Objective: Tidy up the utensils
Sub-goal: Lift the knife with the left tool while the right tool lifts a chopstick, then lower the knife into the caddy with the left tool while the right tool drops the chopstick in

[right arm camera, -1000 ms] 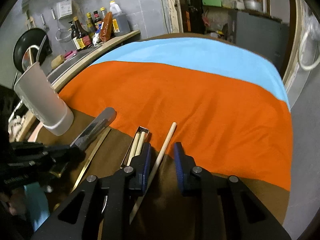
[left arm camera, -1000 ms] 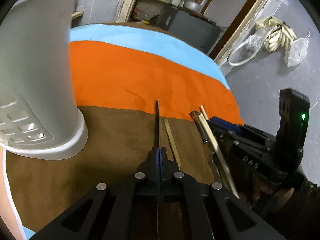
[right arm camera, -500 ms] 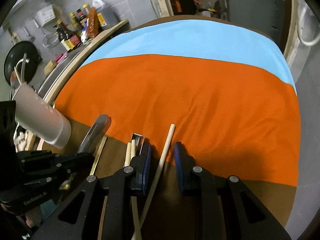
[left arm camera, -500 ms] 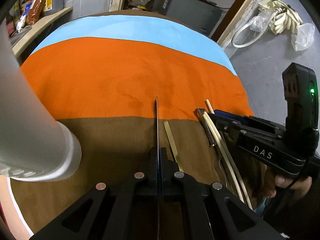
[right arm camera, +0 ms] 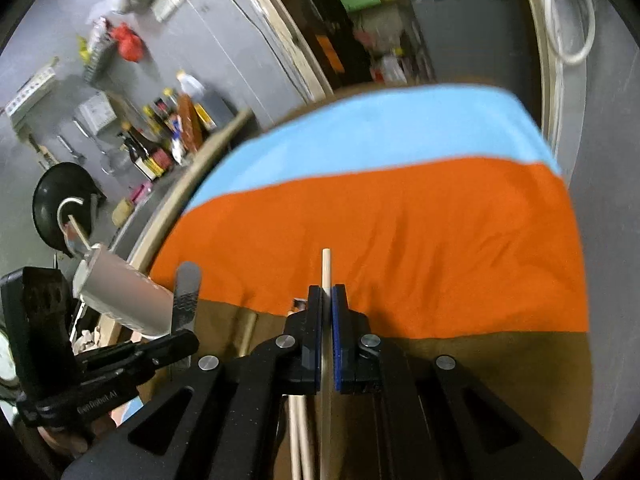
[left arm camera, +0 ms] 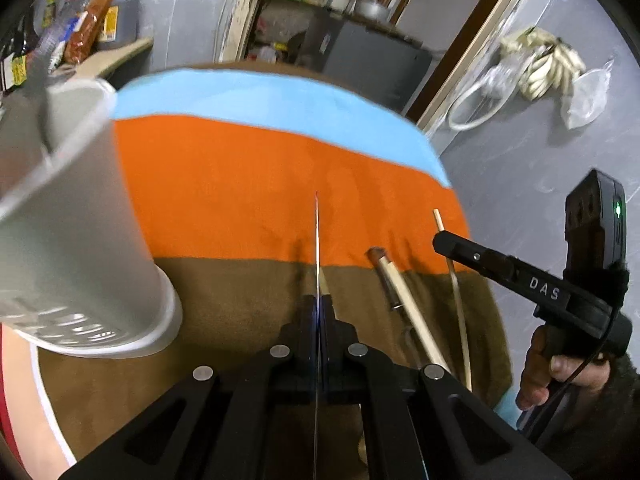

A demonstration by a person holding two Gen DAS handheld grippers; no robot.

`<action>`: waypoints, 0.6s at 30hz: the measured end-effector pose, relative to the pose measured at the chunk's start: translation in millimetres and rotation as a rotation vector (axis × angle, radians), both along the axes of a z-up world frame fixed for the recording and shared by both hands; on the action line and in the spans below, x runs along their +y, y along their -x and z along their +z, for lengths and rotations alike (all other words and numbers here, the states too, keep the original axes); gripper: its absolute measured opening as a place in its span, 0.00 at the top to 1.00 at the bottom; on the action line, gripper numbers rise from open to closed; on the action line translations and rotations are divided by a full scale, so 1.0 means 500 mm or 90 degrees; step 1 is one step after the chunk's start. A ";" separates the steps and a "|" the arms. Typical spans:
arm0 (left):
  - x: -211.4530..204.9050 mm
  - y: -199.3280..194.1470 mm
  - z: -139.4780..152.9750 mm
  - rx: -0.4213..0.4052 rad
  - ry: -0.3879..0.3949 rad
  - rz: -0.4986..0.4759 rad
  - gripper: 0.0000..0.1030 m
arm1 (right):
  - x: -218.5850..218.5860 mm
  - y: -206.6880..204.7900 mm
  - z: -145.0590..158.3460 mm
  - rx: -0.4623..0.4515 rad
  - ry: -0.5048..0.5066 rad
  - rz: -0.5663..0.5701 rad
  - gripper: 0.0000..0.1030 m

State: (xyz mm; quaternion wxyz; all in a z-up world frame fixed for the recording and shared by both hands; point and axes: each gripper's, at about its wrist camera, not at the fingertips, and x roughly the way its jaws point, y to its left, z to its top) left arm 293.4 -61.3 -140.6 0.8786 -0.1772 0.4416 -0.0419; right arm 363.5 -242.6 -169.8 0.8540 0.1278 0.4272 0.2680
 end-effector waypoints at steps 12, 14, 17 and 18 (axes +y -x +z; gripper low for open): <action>0.066 0.080 0.119 -0.148 0.055 0.026 0.98 | -0.020 0.086 0.158 -0.180 -0.056 -0.080 0.96; 0.080 0.084 0.142 -0.165 0.053 0.024 0.98 | -0.021 0.096 0.189 -0.204 -0.069 -0.092 0.96; 0.094 0.078 0.169 -0.177 0.049 0.015 0.98 | -0.012 0.116 0.235 -0.245 -0.103 -0.111 0.96; 0.101 0.081 0.181 -0.182 0.047 0.008 0.98 | -0.006 0.121 0.249 -0.261 -0.114 -0.117 0.96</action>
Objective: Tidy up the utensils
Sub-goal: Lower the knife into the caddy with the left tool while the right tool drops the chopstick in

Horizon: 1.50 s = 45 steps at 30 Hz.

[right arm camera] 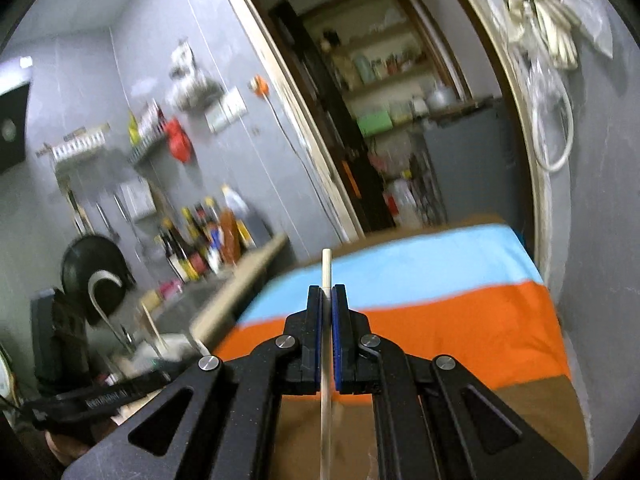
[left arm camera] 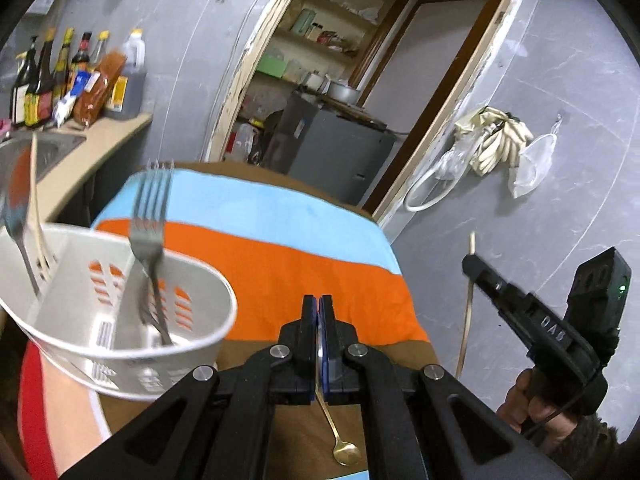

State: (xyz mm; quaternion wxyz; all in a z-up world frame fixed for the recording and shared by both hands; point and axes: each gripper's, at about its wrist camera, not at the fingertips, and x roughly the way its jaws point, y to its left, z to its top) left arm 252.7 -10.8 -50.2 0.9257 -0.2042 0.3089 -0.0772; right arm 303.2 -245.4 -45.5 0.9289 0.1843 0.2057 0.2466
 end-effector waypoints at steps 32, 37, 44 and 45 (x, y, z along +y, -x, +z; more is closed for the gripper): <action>0.326 0.132 0.183 -0.013 -0.108 0.056 0.98 | 0.393 -0.006 0.106 -0.198 -0.057 0.006 0.96; 0.344 0.113 0.151 0.032 -0.113 0.054 0.98 | 0.412 -0.019 0.078 -0.191 -0.027 0.003 0.96; 0.342 0.072 0.108 0.087 -0.118 0.044 0.98 | 0.414 -0.033 0.054 -0.178 -0.002 0.004 0.96; 0.340 0.068 0.105 0.091 -0.117 0.041 0.98 | 0.413 -0.035 0.049 -0.174 0.001 0.004 0.96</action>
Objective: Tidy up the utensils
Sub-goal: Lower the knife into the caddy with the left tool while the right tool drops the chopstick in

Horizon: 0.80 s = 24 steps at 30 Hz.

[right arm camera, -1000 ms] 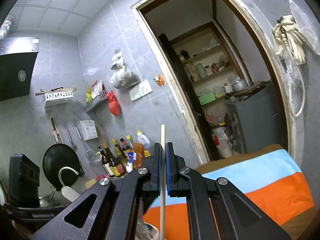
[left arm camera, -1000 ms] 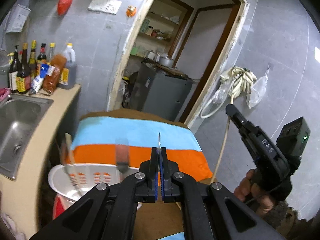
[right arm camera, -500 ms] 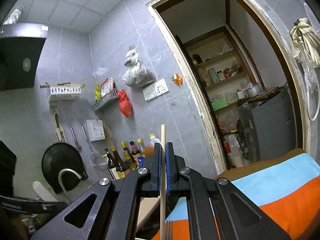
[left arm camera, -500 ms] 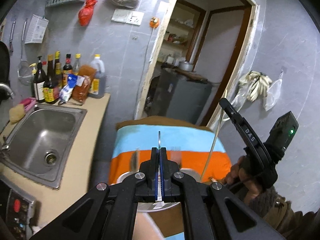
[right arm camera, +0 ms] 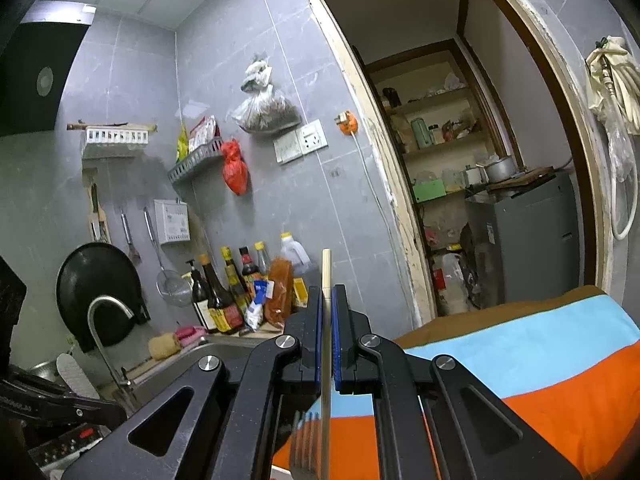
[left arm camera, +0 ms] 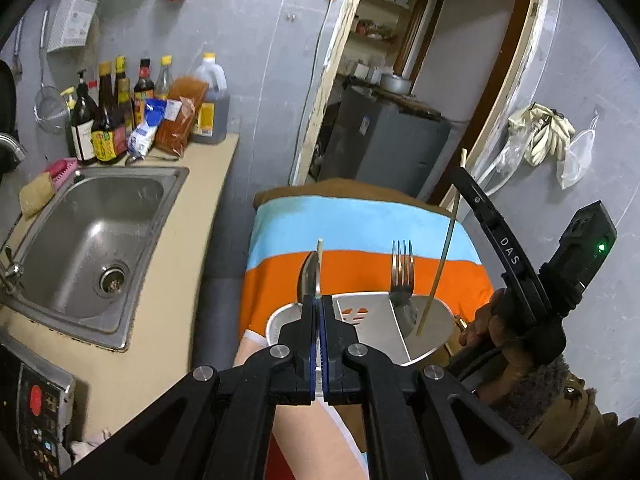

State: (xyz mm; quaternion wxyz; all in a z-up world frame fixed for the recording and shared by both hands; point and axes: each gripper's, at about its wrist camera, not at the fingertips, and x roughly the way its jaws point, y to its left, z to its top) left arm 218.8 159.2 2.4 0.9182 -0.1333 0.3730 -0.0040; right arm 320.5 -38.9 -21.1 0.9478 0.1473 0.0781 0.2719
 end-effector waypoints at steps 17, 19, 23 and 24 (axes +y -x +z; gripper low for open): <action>-0.031 -0.048 -0.053 0.034 -0.006 -0.016 0.98 | -0.026 0.005 -0.047 0.072 0.044 0.005 0.96; -0.036 -0.049 -0.052 0.027 -0.013 -0.012 0.97 | -0.031 0.010 -0.049 0.078 0.050 0.006 0.95; -0.041 -0.049 -0.055 0.017 -0.006 -0.006 0.97 | -0.045 0.021 -0.047 0.091 0.056 0.008 0.79; -0.041 -0.050 -0.056 0.015 -0.005 -0.005 0.97 | -0.050 0.025 -0.045 0.092 0.056 0.008 0.72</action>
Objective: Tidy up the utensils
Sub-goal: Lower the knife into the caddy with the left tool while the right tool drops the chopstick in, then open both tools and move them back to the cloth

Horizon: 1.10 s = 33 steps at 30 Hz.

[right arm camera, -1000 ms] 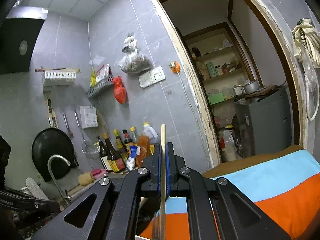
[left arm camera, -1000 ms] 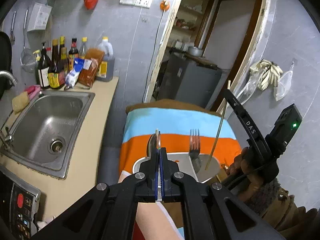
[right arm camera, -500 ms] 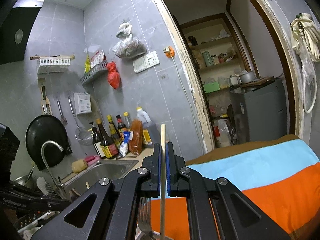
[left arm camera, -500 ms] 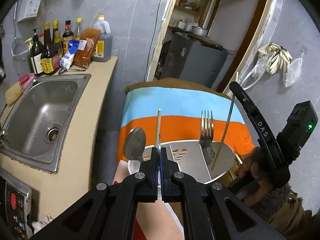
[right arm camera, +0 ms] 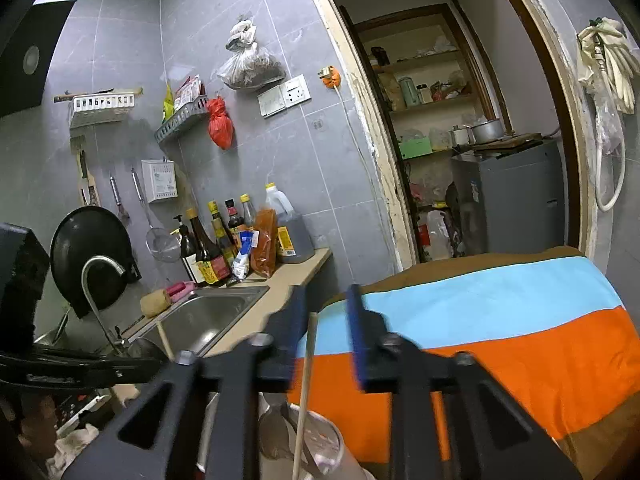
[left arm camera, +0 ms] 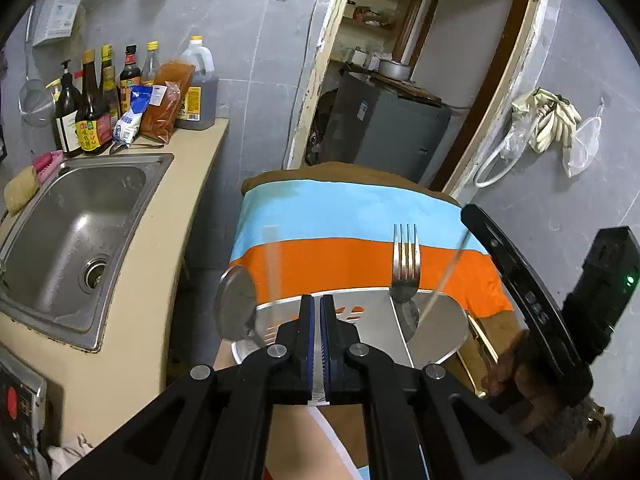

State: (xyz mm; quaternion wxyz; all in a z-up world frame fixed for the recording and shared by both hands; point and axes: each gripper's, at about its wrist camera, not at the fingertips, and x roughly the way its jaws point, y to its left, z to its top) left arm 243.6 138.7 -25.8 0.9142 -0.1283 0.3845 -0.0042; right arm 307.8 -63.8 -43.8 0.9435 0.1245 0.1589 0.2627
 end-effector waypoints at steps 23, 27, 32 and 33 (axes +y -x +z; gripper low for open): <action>-0.150 0.046 0.068 -0.181 -0.035 0.016 0.24 | -0.189 0.105 0.113 -0.048 0.066 -0.093 0.21; -0.190 0.056 0.078 -0.216 -0.048 0.032 0.09 | -0.231 0.118 0.124 -0.058 0.084 -0.111 0.08; -0.248 0.065 0.081 -0.251 -0.084 0.047 0.03 | -0.280 0.121 0.127 -0.051 0.110 -0.137 0.02; -0.259 0.067 0.080 -0.255 -0.090 0.046 0.03 | -0.292 0.121 0.125 -0.048 0.115 -0.143 0.02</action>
